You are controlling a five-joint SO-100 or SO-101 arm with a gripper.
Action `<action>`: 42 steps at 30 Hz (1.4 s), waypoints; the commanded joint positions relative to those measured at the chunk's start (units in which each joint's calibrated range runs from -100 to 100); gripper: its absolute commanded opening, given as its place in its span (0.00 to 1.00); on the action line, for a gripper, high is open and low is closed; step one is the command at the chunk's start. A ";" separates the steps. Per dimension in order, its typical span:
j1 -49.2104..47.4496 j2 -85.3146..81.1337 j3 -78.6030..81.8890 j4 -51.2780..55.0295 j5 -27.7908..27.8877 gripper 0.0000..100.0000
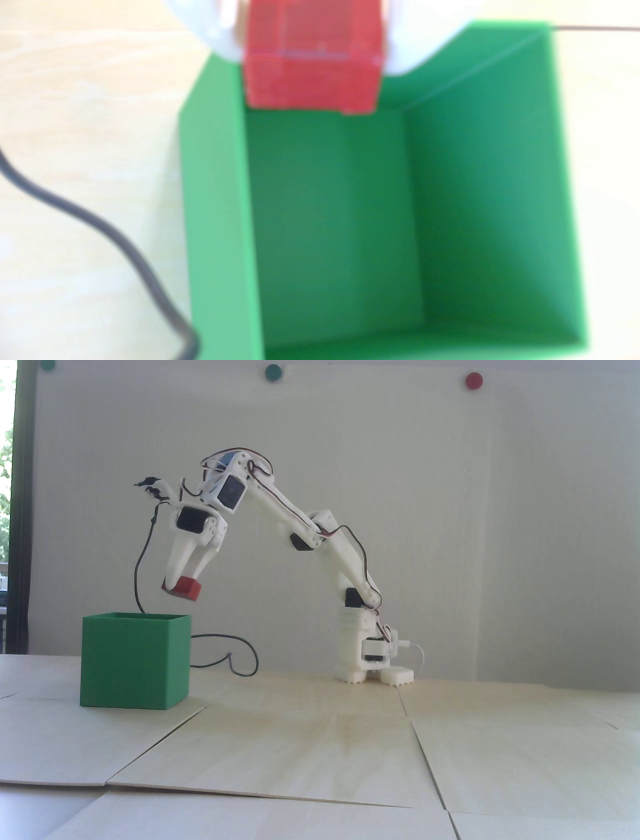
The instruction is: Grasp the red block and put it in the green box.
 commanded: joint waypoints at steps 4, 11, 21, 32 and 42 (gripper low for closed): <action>-0.15 -14.67 -10.54 5.38 0.38 0.02; 7.57 -14.59 -9.92 6.98 3.03 0.02; 8.62 -8.74 -9.03 -3.31 4.70 0.02; 2.35 -3.53 0.29 -23.80 3.35 0.02; -1.75 -2.82 0.29 -23.80 3.35 0.02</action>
